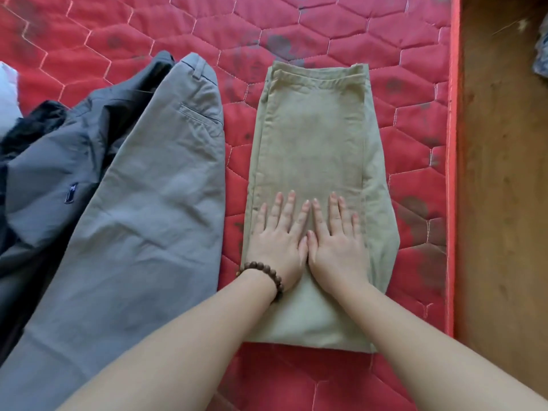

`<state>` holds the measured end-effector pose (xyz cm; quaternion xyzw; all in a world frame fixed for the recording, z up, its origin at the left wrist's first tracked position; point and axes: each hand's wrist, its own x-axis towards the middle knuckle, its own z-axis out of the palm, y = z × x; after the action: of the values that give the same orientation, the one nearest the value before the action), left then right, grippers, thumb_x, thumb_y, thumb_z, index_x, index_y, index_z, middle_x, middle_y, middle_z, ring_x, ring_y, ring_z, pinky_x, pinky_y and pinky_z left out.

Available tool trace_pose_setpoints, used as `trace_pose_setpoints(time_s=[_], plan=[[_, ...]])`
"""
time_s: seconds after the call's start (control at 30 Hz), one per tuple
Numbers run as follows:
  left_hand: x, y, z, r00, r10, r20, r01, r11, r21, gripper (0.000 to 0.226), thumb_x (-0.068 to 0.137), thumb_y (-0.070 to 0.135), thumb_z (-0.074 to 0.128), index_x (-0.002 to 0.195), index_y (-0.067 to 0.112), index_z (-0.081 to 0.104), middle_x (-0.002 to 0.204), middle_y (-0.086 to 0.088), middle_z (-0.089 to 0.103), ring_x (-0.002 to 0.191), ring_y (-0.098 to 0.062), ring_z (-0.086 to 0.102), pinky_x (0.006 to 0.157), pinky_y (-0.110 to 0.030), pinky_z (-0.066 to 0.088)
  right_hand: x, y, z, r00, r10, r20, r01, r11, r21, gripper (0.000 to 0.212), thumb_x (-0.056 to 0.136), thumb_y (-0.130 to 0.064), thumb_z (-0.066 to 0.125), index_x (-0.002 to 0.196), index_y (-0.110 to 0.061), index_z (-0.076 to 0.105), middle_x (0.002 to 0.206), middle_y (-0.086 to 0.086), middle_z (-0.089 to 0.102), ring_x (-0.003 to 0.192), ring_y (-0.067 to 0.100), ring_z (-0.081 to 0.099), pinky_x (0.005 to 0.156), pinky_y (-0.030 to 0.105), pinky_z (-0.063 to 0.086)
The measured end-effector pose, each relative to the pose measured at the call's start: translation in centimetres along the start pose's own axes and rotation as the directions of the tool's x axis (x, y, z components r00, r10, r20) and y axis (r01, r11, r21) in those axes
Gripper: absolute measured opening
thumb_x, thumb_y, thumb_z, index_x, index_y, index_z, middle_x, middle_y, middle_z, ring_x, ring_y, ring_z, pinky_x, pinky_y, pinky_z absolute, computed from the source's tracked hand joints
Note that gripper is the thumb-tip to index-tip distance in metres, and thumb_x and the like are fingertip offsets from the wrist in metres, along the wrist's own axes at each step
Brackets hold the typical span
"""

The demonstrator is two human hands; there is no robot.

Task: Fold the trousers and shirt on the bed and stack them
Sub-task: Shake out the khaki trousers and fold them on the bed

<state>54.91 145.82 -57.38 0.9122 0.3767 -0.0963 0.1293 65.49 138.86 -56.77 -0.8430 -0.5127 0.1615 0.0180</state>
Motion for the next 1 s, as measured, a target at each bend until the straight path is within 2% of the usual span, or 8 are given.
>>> trace_pose_setpoints(time_s=[0.13,0.27,0.47,0.67,0.77,0.83,0.9,1.0], plan=[[-6.7,1.7,1.1,0.999,-0.019,0.044,0.02,1.0,-0.01,0.061,0.092,0.039,0.008,0.152,0.026,0.005,0.16,-0.006,0.0,0.147,-0.024,-0.002,0.118,-0.044,-0.005,-6.5,-1.3,1.6,0.998,0.018,0.058,-0.016,0.999,-0.041,0.061,0.097,-0.033,0.038,0.152,-0.018,0.018,0.159,0.015,0.006,0.148,0.029,0.005,0.119,0.049,0.005],[-10.9,1.8,2.1,1.0,0.028,0.008,-0.028,0.998,0.049,0.058,0.092,0.038,0.025,0.147,0.021,0.032,0.155,-0.009,0.026,0.143,-0.028,0.023,0.116,-0.047,0.017,-10.7,-1.4,2.9,0.999,-0.016,0.052,0.022,0.993,-0.114,0.06,0.092,-0.036,0.029,0.148,-0.016,0.032,0.156,0.015,0.022,0.144,0.031,0.021,0.117,0.054,0.018],[-12.0,-1.6,2.6,0.997,0.063,0.035,-0.066,0.994,0.084,0.072,0.087,0.062,0.026,0.151,0.029,0.016,0.159,-0.006,0.009,0.147,-0.025,0.008,0.116,-0.044,0.01,-11.1,2.0,3.1,0.998,-0.057,0.013,0.058,0.991,-0.118,0.06,0.094,-0.044,0.028,0.15,-0.024,0.024,0.158,0.006,0.018,0.146,0.026,0.019,0.117,0.048,0.009],[-13.7,-2.9,2.0,0.985,0.146,0.092,-0.158,0.977,0.143,0.108,0.075,0.084,0.025,0.151,0.012,-0.002,0.158,-0.017,-0.01,0.146,-0.028,-0.013,0.12,-0.045,0.003,-12.8,3.9,1.9,0.979,-0.17,0.11,0.182,0.978,-0.107,0.082,0.09,-0.064,0.024,0.151,-0.013,0.008,0.159,0.012,-0.001,0.148,0.029,0.0,0.118,0.046,0.001],[-14.7,-3.2,1.3,0.971,0.23,0.067,-0.237,0.96,0.149,0.083,0.082,0.051,0.052,0.143,-0.002,0.035,0.147,-0.03,0.03,0.14,-0.04,0.027,0.112,-0.048,0.031,-14.5,5.0,1.3,0.944,-0.283,0.169,0.313,0.929,-0.197,0.091,0.086,-0.069,0.037,0.15,-0.007,0.018,0.156,0.023,0.009,0.146,0.037,0.007,0.117,0.05,0.013],[-14.7,-3.3,1.3,0.951,0.309,-0.003,-0.299,0.922,0.245,0.05,0.083,0.018,0.044,0.126,-0.005,0.057,0.129,-0.03,0.054,0.123,-0.041,0.051,0.098,-0.047,0.047,-15.0,5.1,1.1,0.945,-0.29,0.149,0.318,0.921,-0.225,0.086,0.08,-0.053,0.063,0.143,-0.001,0.037,0.149,0.03,0.028,0.139,0.044,0.026,0.113,0.053,0.029],[-14.1,-3.3,1.2,0.925,0.371,-0.083,-0.335,0.899,0.282,0.048,0.082,0.004,0.032,0.116,-0.003,0.065,0.118,-0.027,0.062,0.113,-0.038,0.06,0.09,-0.043,0.053,-15.1,4.7,1.2,0.953,-0.285,0.105,0.303,0.915,-0.266,0.08,0.065,-0.031,0.078,0.132,0.005,0.051,0.137,0.034,0.044,0.128,0.048,0.043,0.101,0.056,0.042],[-13.9,-3.1,0.9,0.912,0.369,-0.178,-0.312,0.907,0.282,0.049,0.078,0.0,0.031,0.107,-0.002,0.07,0.11,-0.022,0.068,0.105,-0.032,0.066,0.083,-0.039,0.056,-15.3,3.7,1.1,0.951,-0.308,-0.019,0.282,0.893,-0.351,0.048,0.079,-0.007,0.048,0.123,0.005,0.06,0.127,0.033,0.055,0.119,0.046,0.053,0.092,0.053,0.05]])
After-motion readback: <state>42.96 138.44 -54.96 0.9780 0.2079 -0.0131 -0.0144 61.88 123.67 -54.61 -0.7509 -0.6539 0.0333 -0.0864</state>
